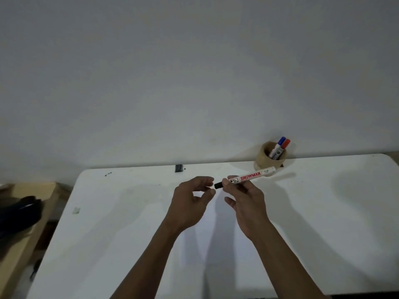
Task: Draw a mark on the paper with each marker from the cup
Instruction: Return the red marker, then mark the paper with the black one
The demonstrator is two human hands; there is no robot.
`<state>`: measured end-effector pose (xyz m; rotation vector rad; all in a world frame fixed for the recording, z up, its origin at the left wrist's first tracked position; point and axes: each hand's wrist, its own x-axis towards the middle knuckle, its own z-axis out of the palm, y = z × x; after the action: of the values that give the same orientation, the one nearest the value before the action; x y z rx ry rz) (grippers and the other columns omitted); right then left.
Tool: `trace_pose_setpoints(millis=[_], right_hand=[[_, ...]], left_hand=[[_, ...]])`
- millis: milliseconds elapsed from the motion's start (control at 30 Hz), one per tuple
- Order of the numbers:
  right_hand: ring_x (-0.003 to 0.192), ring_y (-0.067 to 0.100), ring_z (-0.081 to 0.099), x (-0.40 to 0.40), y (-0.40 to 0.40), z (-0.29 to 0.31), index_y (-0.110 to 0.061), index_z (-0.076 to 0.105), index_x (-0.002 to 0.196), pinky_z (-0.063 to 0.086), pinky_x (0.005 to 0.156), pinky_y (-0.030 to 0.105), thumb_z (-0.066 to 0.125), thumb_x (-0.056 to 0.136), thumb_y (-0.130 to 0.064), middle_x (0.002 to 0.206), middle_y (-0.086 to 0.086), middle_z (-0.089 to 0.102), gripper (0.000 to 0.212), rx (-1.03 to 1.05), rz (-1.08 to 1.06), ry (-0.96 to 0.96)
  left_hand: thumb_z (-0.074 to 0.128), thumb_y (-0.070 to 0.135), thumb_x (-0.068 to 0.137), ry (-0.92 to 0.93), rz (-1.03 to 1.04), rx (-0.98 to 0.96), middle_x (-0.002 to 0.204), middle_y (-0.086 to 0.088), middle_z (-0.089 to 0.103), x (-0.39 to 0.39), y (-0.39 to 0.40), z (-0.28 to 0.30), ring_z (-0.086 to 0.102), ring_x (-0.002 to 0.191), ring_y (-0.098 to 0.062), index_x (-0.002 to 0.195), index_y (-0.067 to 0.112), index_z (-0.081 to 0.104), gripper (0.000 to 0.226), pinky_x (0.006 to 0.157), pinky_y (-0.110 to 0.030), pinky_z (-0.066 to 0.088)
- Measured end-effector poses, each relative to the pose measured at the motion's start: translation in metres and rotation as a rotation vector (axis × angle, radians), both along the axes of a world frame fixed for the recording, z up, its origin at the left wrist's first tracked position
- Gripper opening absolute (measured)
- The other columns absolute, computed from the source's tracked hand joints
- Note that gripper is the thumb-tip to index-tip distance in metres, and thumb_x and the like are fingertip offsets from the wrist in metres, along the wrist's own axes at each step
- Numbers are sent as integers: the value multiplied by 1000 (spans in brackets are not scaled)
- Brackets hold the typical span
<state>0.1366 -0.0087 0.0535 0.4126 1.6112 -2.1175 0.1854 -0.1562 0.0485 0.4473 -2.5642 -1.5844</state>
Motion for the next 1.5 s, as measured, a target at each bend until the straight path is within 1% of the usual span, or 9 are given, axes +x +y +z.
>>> trace_pose_setpoints(millis=[200, 367, 567, 767, 933, 1067, 1133, 1300, 1500], right_hand=[[94, 15, 68, 30, -25, 11, -17, 77, 97, 48, 90, 37, 79, 86, -19, 87, -9, 78, 12, 31, -3, 54], [77, 16, 64, 41, -25, 20, -14, 75, 93, 54, 78, 32, 73, 91, -20, 78, -3, 72, 7, -41, -93, 114], [78, 17, 69, 50, -32, 17, -8, 73, 96, 57, 78, 31, 73, 91, -17, 82, 5, 76, 10, -33, -32, 190], [78, 20, 67, 48, -39, 2, -5, 73, 91, 55, 77, 29, 69, 93, -13, 83, 9, 75, 9, -73, 99, 178], [82, 22, 68, 45, -52, -11, -2, 70, 94, 56, 79, 30, 65, 95, -11, 86, 13, 75, 11, -128, 190, 166], [83, 21, 70, 43, -59, -23, 1, 67, 96, 56, 79, 28, 62, 96, -9, 88, 13, 75, 11, -150, 218, 174], [78, 17, 73, 35, -57, -26, -2, 67, 92, 58, 73, 24, 63, 91, -3, 82, 8, 76, 4, -234, 98, 105], [78, 14, 74, 9, -36, -32, -8, 71, 92, 60, 73, 23, 66, 90, -9, 83, 4, 77, 5, -125, -53, 159], [78, 17, 70, 14, -51, -53, -10, 72, 92, 58, 75, 26, 65, 95, -11, 81, 1, 75, 8, 17, -71, 153]], left_hand=[[74, 20, 86, 137, 13, 16, 90, 15, 76, 19, -13, 7, 68, 84, 0, 99, 20, 77, 13, 67, -10, 51], [75, 16, 85, 147, -4, 33, 82, 17, 73, 31, -26, 10, 64, 75, 3, 93, 17, 77, 8, 64, -6, 45], [74, 19, 86, 190, -21, -42, 84, 12, 72, 43, -32, 13, 62, 78, -5, 94, 16, 78, 10, 65, -9, 46], [68, 19, 91, 81, -77, -112, 57, 4, 57, 58, -47, 14, 44, 53, -9, 86, 14, 76, 11, 53, -13, 36], [69, 22, 90, -57, -45, 25, 57, 5, 60, 64, -67, 11, 50, 54, -12, 78, 21, 77, 14, 56, -20, 44], [73, 20, 88, -170, -8, 367, 62, -4, 64, 64, -79, 2, 52, 55, -18, 77, 11, 79, 16, 58, -26, 48], [73, 18, 87, -246, 49, 469, 64, -9, 63, 66, -90, -9, 50, 56, -21, 76, 4, 78, 18, 58, -30, 49], [74, 22, 86, -339, 206, 105, 70, -3, 74, 59, -124, -48, 62, 57, -16, 82, 14, 75, 9, 67, -34, 58], [68, 16, 86, -273, 209, -199, 78, -1, 67, 9, -121, -79, 62, 76, -21, 92, 10, 69, 8, 69, -23, 42]])
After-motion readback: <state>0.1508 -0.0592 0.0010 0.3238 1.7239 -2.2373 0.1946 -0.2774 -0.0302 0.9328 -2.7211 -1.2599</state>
